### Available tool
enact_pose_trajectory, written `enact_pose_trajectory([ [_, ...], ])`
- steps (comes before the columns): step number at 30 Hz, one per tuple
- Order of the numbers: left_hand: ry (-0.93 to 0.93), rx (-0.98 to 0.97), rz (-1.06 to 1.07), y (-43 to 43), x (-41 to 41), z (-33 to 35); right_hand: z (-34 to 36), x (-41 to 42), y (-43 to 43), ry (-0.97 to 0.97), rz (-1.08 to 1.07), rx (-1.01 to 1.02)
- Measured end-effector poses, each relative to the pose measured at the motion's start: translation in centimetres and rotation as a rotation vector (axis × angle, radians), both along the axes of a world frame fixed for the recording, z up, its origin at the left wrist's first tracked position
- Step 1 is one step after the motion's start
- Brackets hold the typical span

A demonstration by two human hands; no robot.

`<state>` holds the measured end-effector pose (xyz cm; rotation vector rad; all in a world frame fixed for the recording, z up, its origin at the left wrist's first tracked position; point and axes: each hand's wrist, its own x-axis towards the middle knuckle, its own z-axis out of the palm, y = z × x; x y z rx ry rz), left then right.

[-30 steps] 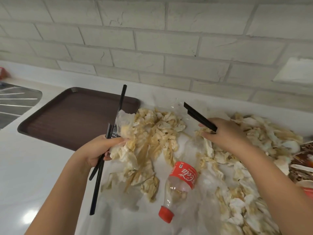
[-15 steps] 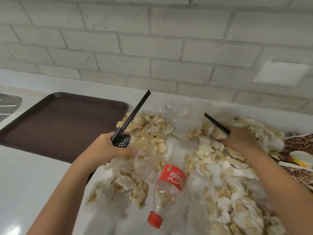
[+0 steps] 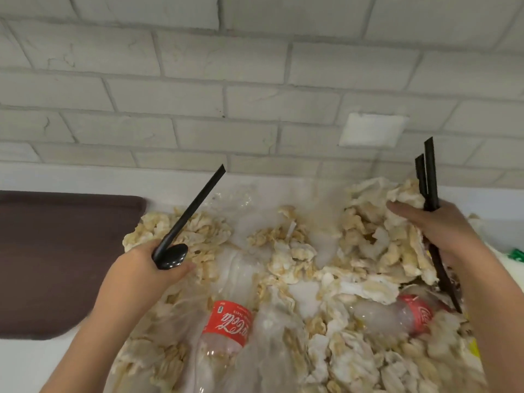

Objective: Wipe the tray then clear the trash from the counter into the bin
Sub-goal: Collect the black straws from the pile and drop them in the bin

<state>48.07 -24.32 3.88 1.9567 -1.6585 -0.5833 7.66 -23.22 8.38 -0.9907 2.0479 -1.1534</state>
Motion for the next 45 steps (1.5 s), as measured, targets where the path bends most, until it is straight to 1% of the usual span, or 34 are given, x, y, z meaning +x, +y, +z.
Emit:
enact_pose_trajectory([
  [6, 0.002, -0.001, -0.049, -0.2, -2.6, 1.2, 0.6, 1.0, 0.1, -0.121, 0.038, -0.056],
  [8, 0.024, 0.008, -0.067, 0.1, -3.2, 1.3, 0.3, 2.1, 0.1, -0.107, 0.193, -0.018],
  [10, 0.031, 0.019, -0.090, 0.6, -3.8, 1.2, -0.2, 3.0, 0.2, 0.001, 0.377, 0.041],
  [11, 0.030, 0.025, -0.099, 0.9, -4.1, 1.2, -0.5, 3.1, 0.4, 0.051, 0.425, 0.055],
  [12, 0.030, 0.029, -0.109, 1.3, -4.6, 1.2, -0.6, 2.9, 0.8, 0.094, 0.427, 0.064],
  [14, 0.050, 0.025, -0.142, 2.3, -5.8, 1.5, -0.7, 1.6, 2.5, 0.165, 0.345, 0.074],
  [16, 0.077, 0.022, -0.196, 3.3, -7.5, 2.0, -0.9, -0.9, 5.1, 0.226, 0.217, 0.100],
  [19, 0.099, 0.035, -0.288, 4.5, -10.5, 2.7, -2.3, -6.2, 10.0, 0.341, -0.035, 0.191],
  [21, 0.098, 0.036, -0.369, 5.3, -13.0, 3.1, -3.5, -9.5, 13.1, 0.376, -0.178, 0.263],
  [22, 0.094, 0.045, -0.414, 5.7, -14.5, 3.2, -4.2, -10.8, 14.3, 0.374, -0.216, 0.306],
  [24, 0.067, 0.071, -0.501, 6.3, -17.7, 3.0, -5.7, -12.6, 15.9, 0.327, -0.204, 0.378],
  [26, 0.025, 0.038, -0.575, 6.6, -21.0, 2.5, -7.4, -13.1, 16.3, 0.303, -0.104, 0.426],
  [28, -0.031, -0.016, -0.607, 6.4, -24.4, 1.8, -9.5, -12.6, 16.3, 0.410, 0.016, 0.470],
  [30, -0.145, -0.053, -0.613, 5.4, -27.6, 1.5, -10.8, -11.3, 16.0, 0.521, 0.072, 0.455],
  [31, -0.202, -0.073, -0.615, 4.5, -29.2, 1.2, -11.0, -10.7, 16.0, 0.532, 0.093, 0.434],
  [34, -0.303, -0.107, -0.607, 1.6, -32.7, 0.3, -11.3, -9.1, 15.9, 0.481, 0.184, 0.371],
  [36, -0.346, -0.060, -0.631, 0.1, -34.7, -0.4, -11.3, -8.6, 16.0, 0.459, 0.272, 0.329],
  [39, -0.530, 0.044, -0.699, -1.0, -36.8, -1.4, -10.9, -9.6, 16.4, 0.372, 0.370, 0.287],
  [40, -0.560, 0.068, -0.709, -1.3, -37.0, -1.8, -10.4, -10.3, 16.5, 0.340, 0.362, 0.292],
  [43, -0.521, 0.116, -0.661, -2.4, -36.2, -2.5, -9.4, -13.8, 16.4, 0.230, 0.276, 0.281],
  [45, -0.578, 0.112, -0.608, -2.7, -35.0, -2.2, -9.2, -15.8, 16.3, 0.131, 0.257, 0.254],
])
